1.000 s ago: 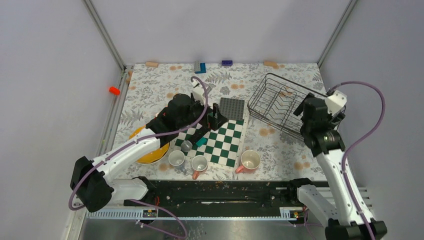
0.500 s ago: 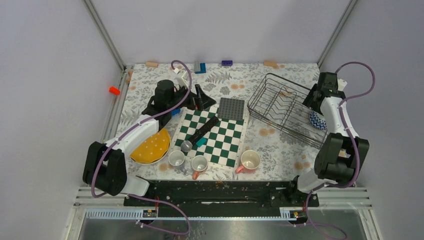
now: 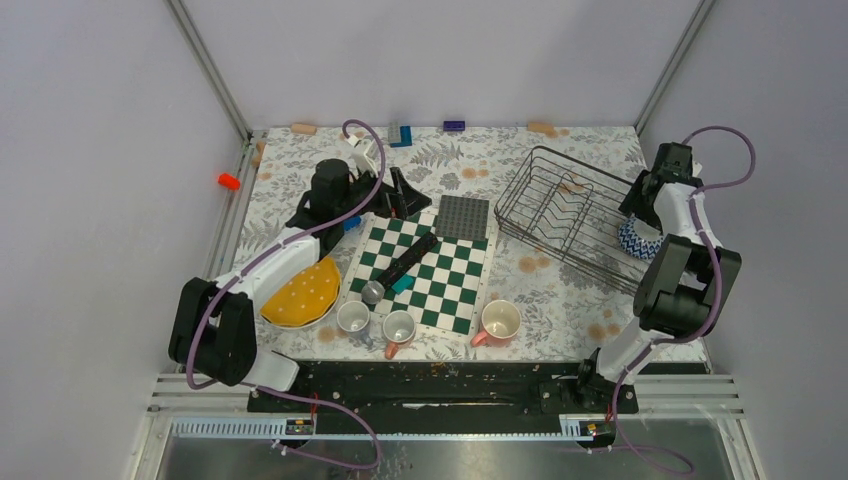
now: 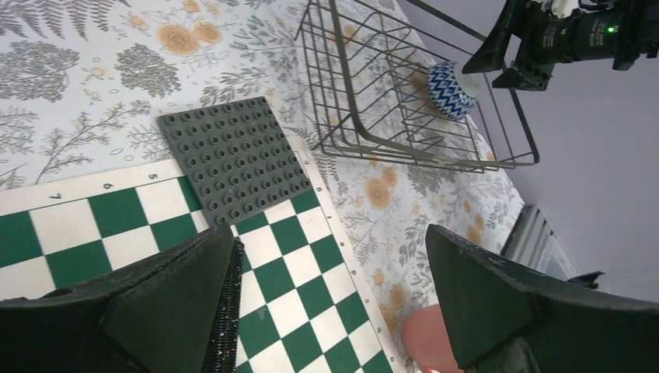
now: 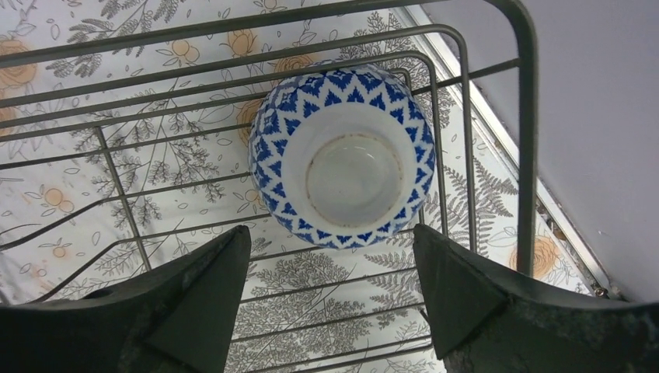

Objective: Unload the mixed dishes from the dish rack
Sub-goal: Pick up the bowl from the dish rack.

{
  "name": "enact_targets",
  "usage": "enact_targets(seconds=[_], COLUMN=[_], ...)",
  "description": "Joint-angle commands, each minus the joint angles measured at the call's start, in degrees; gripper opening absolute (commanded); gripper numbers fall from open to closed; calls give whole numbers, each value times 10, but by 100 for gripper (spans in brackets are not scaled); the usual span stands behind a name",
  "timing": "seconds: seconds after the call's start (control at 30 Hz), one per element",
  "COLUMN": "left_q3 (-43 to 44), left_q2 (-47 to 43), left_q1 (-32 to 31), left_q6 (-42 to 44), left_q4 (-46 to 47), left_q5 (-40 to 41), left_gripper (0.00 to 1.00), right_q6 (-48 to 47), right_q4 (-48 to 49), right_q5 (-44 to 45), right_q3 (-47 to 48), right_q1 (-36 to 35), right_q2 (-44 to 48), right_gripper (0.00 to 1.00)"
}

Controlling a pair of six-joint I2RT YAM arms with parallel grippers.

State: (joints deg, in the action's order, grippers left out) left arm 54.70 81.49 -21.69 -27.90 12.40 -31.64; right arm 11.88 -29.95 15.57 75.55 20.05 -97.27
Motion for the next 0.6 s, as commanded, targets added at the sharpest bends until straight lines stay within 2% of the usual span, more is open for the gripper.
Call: enact_targets(seconds=[0.0,0.4,0.57], left_q3=[7,16,20], left_q2=[6,26,34], left_q1=[4,4,5], left_q6=[27,44,44], left_q4=[17,6,10], left_q5=[45,48,33], left_gripper=[99,99,99], right_q6=[-23,-46,-59], right_q4=[17,34,49], right_q5=[-13,-28,-88], right_q3=[13,20,3], right_q1=[6,10,10], right_q2=[-19,-64,-61], right_gripper=[82,75,67])
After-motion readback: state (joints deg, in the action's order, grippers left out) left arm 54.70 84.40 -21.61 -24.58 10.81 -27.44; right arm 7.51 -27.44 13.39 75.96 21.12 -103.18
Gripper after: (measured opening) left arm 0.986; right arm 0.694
